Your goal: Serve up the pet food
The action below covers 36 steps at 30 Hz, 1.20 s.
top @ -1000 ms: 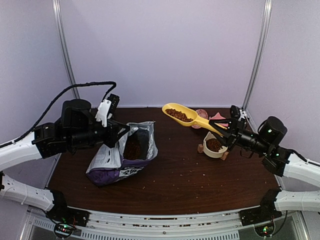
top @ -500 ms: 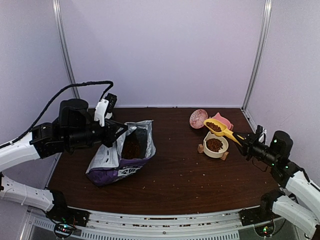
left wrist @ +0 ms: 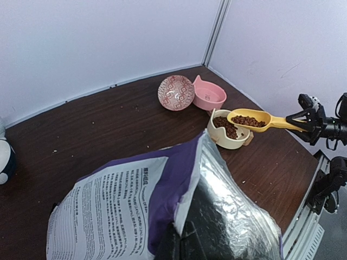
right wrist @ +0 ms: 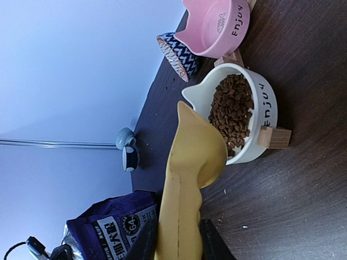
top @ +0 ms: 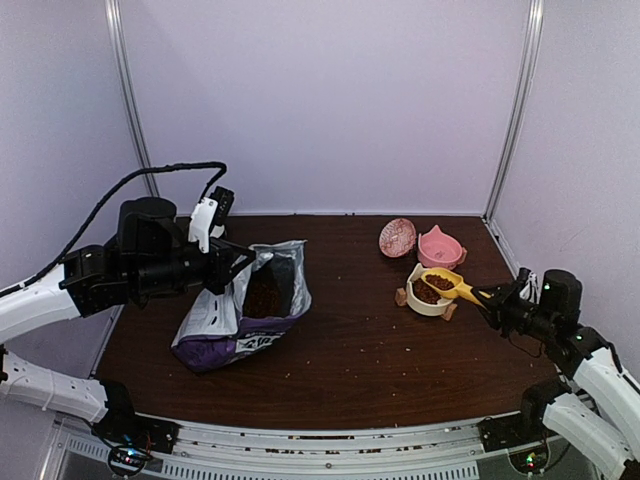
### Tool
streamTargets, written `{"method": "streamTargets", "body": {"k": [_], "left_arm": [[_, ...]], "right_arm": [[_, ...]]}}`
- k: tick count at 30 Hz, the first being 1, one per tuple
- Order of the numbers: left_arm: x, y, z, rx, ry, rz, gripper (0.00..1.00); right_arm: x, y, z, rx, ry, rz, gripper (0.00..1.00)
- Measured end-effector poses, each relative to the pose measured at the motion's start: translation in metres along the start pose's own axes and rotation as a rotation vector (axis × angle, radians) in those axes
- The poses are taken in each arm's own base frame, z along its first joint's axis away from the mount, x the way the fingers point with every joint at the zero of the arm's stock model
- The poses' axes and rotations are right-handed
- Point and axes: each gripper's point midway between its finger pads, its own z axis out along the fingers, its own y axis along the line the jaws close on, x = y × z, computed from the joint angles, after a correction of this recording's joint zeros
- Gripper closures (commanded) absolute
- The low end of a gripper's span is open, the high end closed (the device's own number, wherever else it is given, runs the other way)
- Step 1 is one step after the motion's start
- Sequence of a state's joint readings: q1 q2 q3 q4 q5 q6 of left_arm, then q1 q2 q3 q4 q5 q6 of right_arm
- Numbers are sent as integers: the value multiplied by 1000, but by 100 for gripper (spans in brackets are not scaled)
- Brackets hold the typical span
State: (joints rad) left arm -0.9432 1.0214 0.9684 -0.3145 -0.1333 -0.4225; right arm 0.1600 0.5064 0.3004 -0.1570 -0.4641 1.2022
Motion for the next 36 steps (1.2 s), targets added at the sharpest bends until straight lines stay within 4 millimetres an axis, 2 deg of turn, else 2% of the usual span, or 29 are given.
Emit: {"method": "streamTargets", "body": {"k": [5, 20, 27, 36], "left_arm": [[0, -1, 0, 3, 2, 5, 100], [3, -3, 3, 14, 12, 15, 100], [3, -3, 3, 14, 13, 23, 100], [3, -3, 3, 14, 13, 30, 100]], "right_arm": [[1, -11, -1, 81, 16, -44, 94], [-8, 0, 0, 238, 92, -234, 94], [-13, 10, -2, 268, 111, -312, 94], [-20, 12, -6, 329, 122, -388, 94]]}}
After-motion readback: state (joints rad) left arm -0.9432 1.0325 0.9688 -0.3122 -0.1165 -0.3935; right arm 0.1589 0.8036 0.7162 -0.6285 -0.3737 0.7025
